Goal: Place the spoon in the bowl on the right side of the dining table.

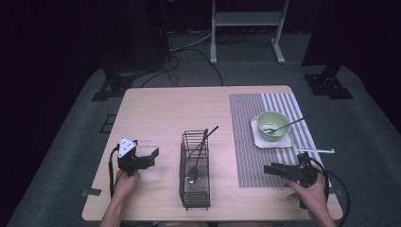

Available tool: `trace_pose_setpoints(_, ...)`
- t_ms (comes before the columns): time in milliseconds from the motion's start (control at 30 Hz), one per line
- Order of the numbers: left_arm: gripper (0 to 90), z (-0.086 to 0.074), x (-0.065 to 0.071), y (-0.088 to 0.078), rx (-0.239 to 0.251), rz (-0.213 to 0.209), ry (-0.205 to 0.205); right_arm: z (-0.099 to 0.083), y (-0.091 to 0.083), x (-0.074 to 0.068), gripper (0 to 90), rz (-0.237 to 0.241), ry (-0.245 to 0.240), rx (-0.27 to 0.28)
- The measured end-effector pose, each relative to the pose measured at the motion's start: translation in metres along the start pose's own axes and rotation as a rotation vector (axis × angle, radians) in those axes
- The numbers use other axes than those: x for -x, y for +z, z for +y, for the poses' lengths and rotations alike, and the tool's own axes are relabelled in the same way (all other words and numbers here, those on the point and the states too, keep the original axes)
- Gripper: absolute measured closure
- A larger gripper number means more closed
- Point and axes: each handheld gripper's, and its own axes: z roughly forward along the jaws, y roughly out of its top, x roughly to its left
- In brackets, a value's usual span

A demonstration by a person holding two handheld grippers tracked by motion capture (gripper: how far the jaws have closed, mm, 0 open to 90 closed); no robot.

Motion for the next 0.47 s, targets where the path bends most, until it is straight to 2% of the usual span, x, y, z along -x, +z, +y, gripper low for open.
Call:
trace_pose_setpoints(233,0.3,0.0000,-0.0001,0.0000,0.000,-0.001,-0.001,-0.0039,0.0020,-0.0046,30.6,0.006,-0.014,-0.004)
trace_pose_setpoints(467,0.4,0.0002,-0.0002,0.0003,0.001,-0.002,-0.002,-0.0107,0.0046,-0.0035,30.7,0.025,-0.002,0.010)
